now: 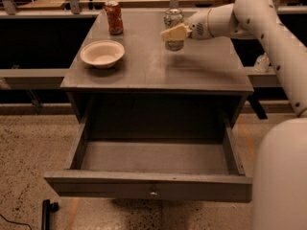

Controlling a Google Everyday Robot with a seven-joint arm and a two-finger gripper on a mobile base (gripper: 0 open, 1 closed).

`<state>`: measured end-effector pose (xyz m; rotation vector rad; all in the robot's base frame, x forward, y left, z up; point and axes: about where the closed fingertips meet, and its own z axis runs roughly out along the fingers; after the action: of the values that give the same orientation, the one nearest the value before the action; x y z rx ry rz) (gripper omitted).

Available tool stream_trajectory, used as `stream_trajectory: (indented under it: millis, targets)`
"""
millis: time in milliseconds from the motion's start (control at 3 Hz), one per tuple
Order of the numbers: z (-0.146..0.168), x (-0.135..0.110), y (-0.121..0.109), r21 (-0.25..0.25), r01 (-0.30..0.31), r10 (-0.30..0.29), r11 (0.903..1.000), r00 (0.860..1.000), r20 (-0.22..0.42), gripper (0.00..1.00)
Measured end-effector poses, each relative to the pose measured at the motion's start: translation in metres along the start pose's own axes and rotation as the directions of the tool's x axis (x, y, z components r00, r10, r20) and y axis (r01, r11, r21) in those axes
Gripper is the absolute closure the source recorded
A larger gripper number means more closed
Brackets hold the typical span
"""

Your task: Place 7up can into top drawer

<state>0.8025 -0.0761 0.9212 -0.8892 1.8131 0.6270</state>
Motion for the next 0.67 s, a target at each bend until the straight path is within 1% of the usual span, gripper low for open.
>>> stream_trajectory:
  millis: [333, 667]
  targets:
    - [-0.0505, 0.0032, 0.0361, -0.005, -0.017, 0.016, 0.9999, 0.999, -0.033, 1.00]
    - [-0.0475, 0.0129, 0.0440, -0.017, -0.022, 0.021, 0.9996, 0.998, -0.055, 1.00]
